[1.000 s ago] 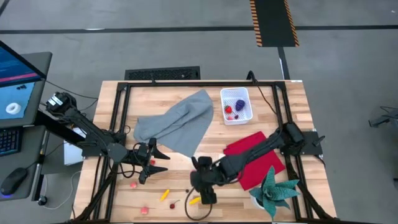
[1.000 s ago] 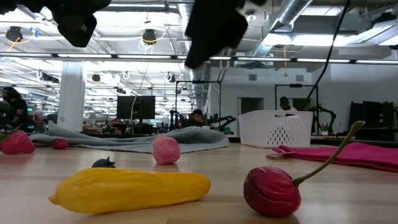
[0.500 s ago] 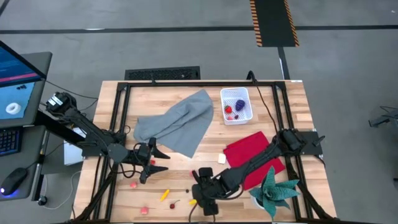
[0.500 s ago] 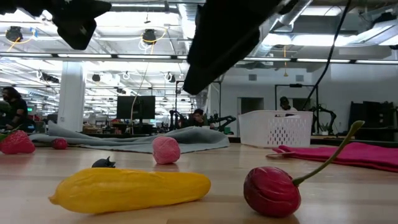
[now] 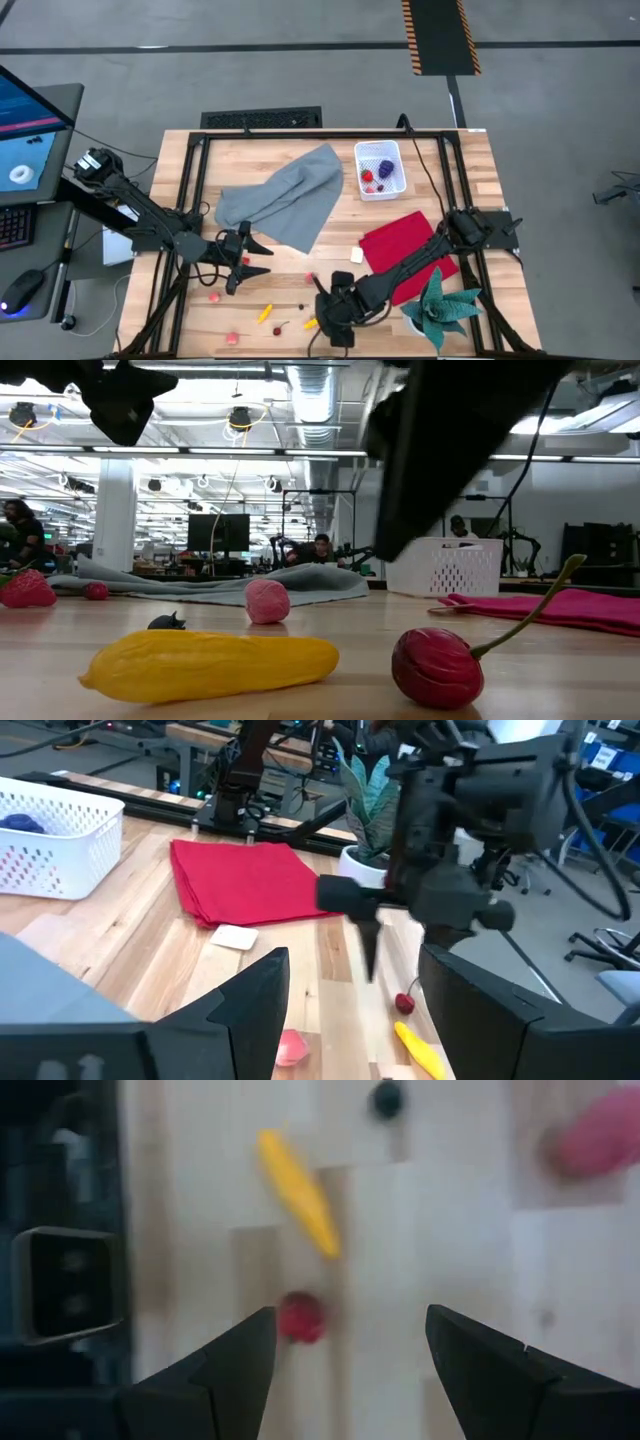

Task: Pick and placing Produce into tupperware
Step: Put the red cherry into the white bin

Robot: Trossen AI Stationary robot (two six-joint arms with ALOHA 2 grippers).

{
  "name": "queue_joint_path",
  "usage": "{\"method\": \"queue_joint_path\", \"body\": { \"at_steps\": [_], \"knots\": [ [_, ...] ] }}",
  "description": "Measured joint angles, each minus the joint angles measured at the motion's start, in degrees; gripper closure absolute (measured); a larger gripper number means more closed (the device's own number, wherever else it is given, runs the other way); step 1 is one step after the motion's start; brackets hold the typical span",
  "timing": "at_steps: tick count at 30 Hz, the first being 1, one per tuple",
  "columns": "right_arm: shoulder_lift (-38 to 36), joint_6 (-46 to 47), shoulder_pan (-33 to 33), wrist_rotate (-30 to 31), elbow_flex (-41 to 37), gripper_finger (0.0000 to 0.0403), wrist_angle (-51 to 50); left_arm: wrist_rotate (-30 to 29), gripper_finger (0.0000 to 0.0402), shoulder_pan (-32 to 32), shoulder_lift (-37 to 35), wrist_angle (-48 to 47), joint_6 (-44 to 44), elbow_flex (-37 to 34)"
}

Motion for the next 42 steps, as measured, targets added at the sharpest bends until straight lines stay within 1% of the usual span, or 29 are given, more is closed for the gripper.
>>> {"method": "queue_joint_path", "body": {
  "at_steps": [3, 8, 13, 16, 19, 21, 24, 27, 30, 33, 36, 39, 40, 42],
  "knots": [
    [0.0, 2.5, 1.2, -1.6, 0.6, 0.0122, 0.0, -0.7, 0.0187, 0.0, 0.0, -0.3, 0.0, 0.0],
    [0.0, 6.5, 3.2, -0.9, 1.3, 0.0122, -0.1, -0.7, 0.0187, 0.0, 0.0, -0.6, 0.0, 0.0],
    [1.0, 8.6, 4.3, 0.3, 1.6, 0.0122, 0.1, -1.1, 0.0187, 0.0, 0.0, -0.7, 0.0, 0.0],
    [2.0, 9.1, 4.5, 0.3, 1.2, 0.0122, -1.8, -1.1, 0.0187, 0.0, 0.0, -0.7, -0.4, 0.0],
    [2.9, 9.6, 4.7, 0.3, 1.7, 0.0122, 0.0, -1.1, 0.0187, 0.0, 0.0, -1.0, -0.6, 0.0],
    [3.0, 9.6, 4.7, 0.5, 1.2, 0.0122, -1.9, -1.1, 0.0187, 0.0, 0.0, -1.1, -0.7, 0.0],
    [2.8, 10.6, 4.7, 0.4, 1.5, 0.0129, -1.2, -1.1, 0.0187, 0.0, 0.0, -1.2, -0.7, 0.0],
    [2.8, 10.8, 4.7, 0.5, 1.4, 0.0145, -1.3, -1.1, 0.0187, 0.0, 0.0, -1.3, -0.7, 0.0],
    [2.8, 11.0, 4.7, 0.3, 1.4, 0.0171, -1.0, -1.1, 0.0187, 0.0, 0.0, -1.3, -0.7, 0.0],
    [3.0, 11.4, 4.7, 0.0, 1.4, 0.0213, -1.4, -1.1, 0.0187, 0.0, 0.0, -1.3, -0.7, 0.0],
    [3.6, 12.0, 4.7, -1.6, 1.4, 0.0277, -1.9, -1.1, 0.0187, 0.0, 0.0, -1.3, -0.7, 0.0],
    [3.6, 11.9, 4.7, -2.5, 1.4, 0.0363, -1.7, -1.1, 0.0187, 0.0, 0.0, -1.3, -0.7, 0.0],
    [3.6, 11.5, 4.7, -2.4, 1.4, 0.038, -1.5, -1.1, 0.0187, 0.0, 0.0, -1.3, -0.7, 0.0],
    [3.6, 11.4, 4.7, -1.0, 1.4, 0.0385, -1.3, -1.1, 0.0187, 0.0, 0.0, -1.3, -0.7, 0.0]
  ]
}}
